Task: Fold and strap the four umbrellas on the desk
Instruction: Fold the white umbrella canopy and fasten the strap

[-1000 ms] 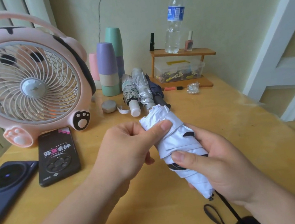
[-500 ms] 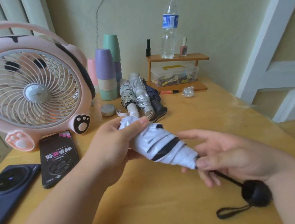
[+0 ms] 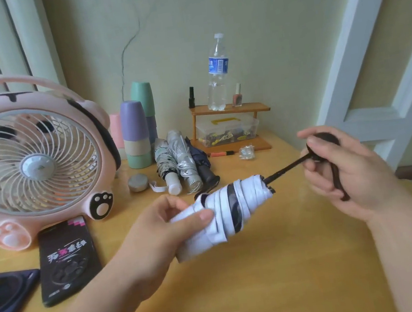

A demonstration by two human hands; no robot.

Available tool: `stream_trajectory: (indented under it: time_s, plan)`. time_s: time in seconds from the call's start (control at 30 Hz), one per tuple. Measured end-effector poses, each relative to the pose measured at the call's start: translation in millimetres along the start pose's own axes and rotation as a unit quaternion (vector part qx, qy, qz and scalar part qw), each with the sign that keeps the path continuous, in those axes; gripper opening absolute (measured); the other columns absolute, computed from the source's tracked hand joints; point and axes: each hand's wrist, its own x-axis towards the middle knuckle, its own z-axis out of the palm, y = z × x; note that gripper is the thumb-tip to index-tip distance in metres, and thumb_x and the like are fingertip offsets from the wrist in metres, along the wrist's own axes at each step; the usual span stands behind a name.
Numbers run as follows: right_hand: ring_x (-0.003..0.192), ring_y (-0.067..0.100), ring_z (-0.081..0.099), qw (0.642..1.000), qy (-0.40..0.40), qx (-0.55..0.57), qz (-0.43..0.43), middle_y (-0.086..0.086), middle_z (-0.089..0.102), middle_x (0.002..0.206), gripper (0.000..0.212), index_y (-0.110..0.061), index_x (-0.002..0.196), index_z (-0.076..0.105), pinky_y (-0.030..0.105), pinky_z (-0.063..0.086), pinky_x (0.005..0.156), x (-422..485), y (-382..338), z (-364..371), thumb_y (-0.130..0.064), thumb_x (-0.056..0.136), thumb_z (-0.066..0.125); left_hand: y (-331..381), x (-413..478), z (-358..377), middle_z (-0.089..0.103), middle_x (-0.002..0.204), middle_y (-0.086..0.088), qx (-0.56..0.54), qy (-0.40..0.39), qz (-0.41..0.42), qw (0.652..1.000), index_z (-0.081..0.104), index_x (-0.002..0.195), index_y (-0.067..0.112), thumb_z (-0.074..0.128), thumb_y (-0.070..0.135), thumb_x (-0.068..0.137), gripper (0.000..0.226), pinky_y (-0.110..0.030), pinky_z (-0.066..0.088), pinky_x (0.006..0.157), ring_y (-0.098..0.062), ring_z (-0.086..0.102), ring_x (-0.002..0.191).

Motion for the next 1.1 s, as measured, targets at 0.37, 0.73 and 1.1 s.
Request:
stream_trajectory:
  time_s: [0.37, 0.73, 1.1]
  plan:
    - [0.062, 0.011, 0.051, 0.905, -0.158, -0.309, -0.246, -0.003, 0.054, 0.07, 0.024, -0.015, 0.099, 0.061, 0.022, 0.043, 0.061, 21, -36, 128, -0.036, 0.093, 0.07, 2, -27, 44, 0.071, 0.085, -0.007, 0.084, -0.027, 0.148, 0.985, 0.068, 0.1, 0.028, 0.084, 0.055, 0.065, 0.047, -0.042, 0.055, 0.075, -0.016, 0.065, 0.076]
    - [0.068, 0.016, 0.055, 0.918, -0.219, -0.266, -0.196, 0.009, 0.055, 0.078, 0.034, -0.01, 0.109, 0.062, 0.023, 0.044, 0.06, 40, -11, 121, -0.038, 0.105, 0.043, 9, 7, 38, 0.074, 0.08, -0.009, 0.044, 0.01, 0.179, 0.983, 0.067, 0.095, 0.005, 0.074, 0.028, 0.083, 0.027, -0.03, 0.059, 0.074, -0.02, 0.07, 0.075]
    - [0.098, 0.037, 0.072, 0.949, -0.265, -0.137, -0.103, 0.02, 0.073, 0.102, 0.028, -0.016, 0.116, 0.067, 0.065, 0.055, 0.087, 46, -16, 99, -0.03, 0.1, 0.048, 19, 22, 37, 0.074, 0.08, -0.008, 0.121, -0.063, 0.091, 0.987, 0.074, 0.074, 0.012, 0.077, 0.027, 0.075, 0.016, -0.036, 0.056, 0.074, -0.021, 0.065, 0.07]
